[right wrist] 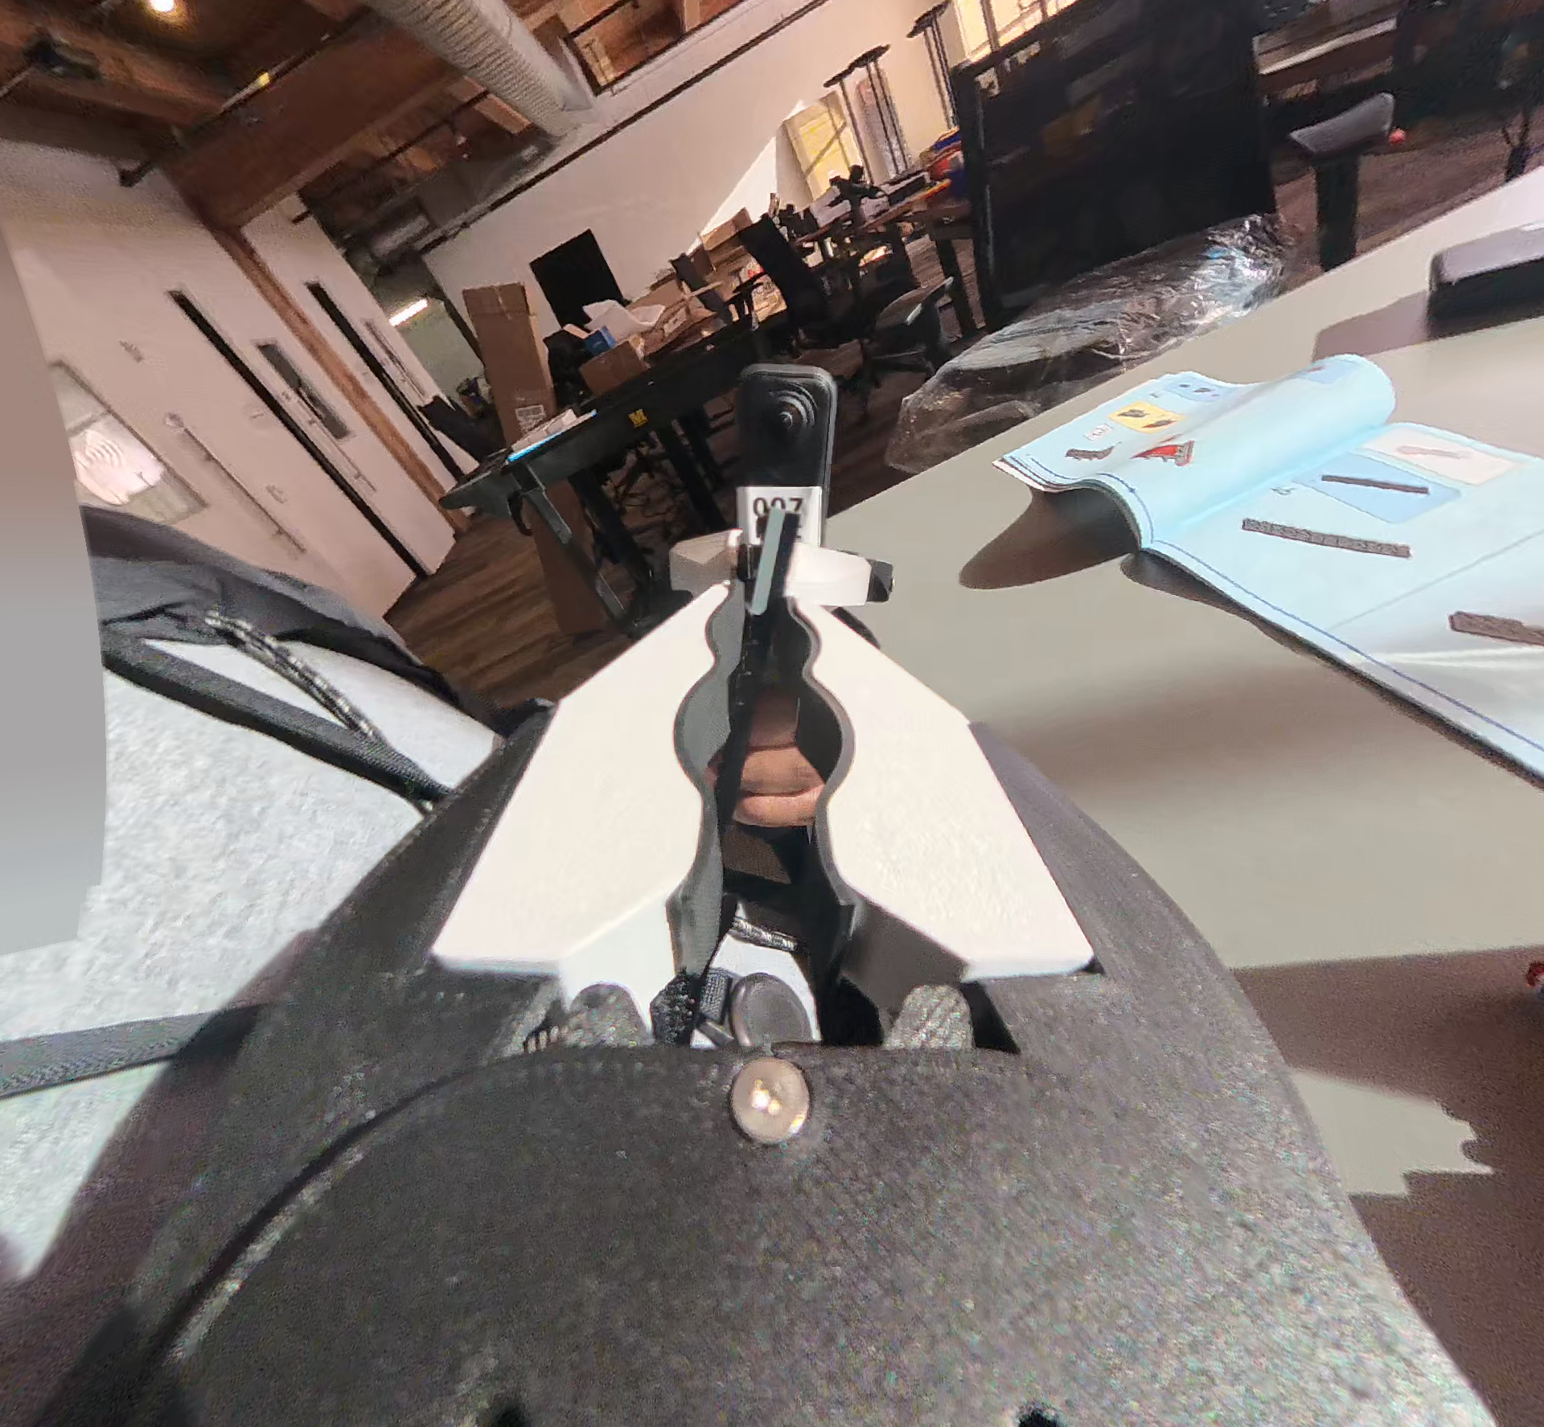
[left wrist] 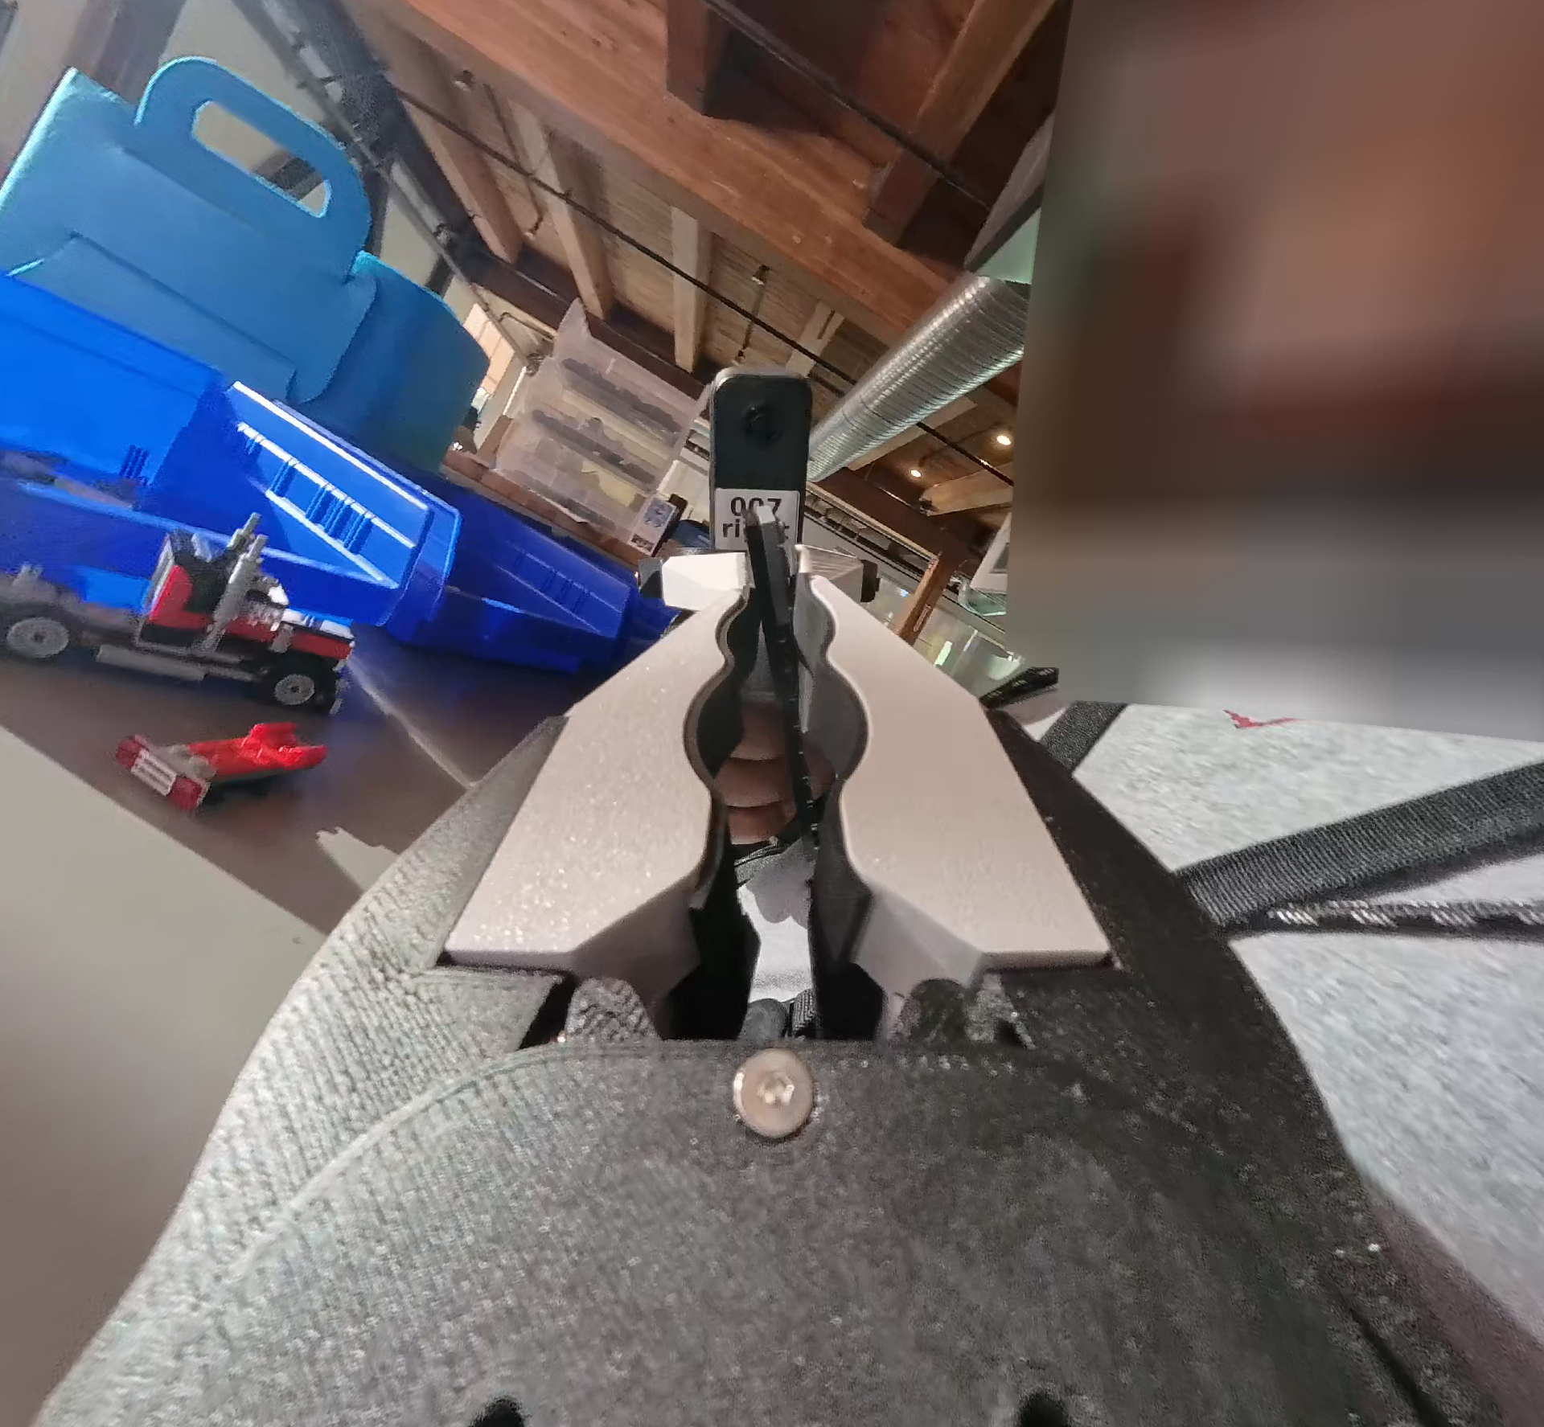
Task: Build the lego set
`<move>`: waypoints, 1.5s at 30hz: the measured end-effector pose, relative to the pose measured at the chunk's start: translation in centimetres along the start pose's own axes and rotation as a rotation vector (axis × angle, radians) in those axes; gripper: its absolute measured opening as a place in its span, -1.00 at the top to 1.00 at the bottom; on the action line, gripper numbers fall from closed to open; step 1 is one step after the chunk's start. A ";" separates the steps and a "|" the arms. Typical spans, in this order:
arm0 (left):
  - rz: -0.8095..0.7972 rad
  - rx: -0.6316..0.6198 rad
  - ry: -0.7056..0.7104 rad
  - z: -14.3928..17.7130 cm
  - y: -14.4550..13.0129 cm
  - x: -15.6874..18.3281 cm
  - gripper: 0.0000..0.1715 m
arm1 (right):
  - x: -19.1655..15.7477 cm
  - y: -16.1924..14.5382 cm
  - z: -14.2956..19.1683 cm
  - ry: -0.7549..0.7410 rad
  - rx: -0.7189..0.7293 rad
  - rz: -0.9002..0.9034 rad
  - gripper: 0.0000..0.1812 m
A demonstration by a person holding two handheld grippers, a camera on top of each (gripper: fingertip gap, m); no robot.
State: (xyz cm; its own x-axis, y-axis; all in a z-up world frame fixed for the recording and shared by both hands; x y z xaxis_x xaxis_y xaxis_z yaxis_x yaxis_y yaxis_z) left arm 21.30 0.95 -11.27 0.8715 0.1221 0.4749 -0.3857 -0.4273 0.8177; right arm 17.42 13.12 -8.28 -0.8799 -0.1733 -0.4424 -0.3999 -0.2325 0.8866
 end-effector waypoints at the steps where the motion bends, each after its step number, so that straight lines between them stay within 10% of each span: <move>1: 0.034 0.003 0.030 -0.1 0.0 -0.4 0.90 | 0.6 -0.1 0.2 -0.007 0.006 -0.033 0.89; 9: 0.346 0.120 0.188 0.3 -0.1 -3.2 0.90 | 3.7 -2.1 1.0 -0.119 -0.109 -0.108 0.69; 20: 0.441 0.134 0.219 0.1 -0.4 -4.3 0.89 | 4.6 -3.1 0.5 0.019 -0.073 -0.274 0.93; 29: 0.255 -0.309 0.644 1.3 -0.7 -6.8 0.49 | 8.0 -5.8 1.9 -0.175 -0.378 -0.230 0.95; 45: -0.398 -0.892 0.727 -0.2 9.0 -18.9 -0.18 | 11.0 -4.0 2.8 -0.337 -0.600 0.123 0.67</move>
State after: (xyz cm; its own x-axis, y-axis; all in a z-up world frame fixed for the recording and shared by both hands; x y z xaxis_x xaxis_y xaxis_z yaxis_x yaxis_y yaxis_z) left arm 1.23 -4.99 -12.81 0.7136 0.7002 -0.0221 -0.4526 0.4849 0.7484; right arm 8.59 14.77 -16.32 -0.9801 0.0518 -0.1917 -0.1673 -0.7354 0.6567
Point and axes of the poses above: each gripper's, where its closed fingertips meet, z back along the fingers, y out of its top, x = y × z across the jaws, the point moved 7 cm from there along z, back along the fingers, and after that the axes turned 8 degrees about -x, right-handed, at the moved point
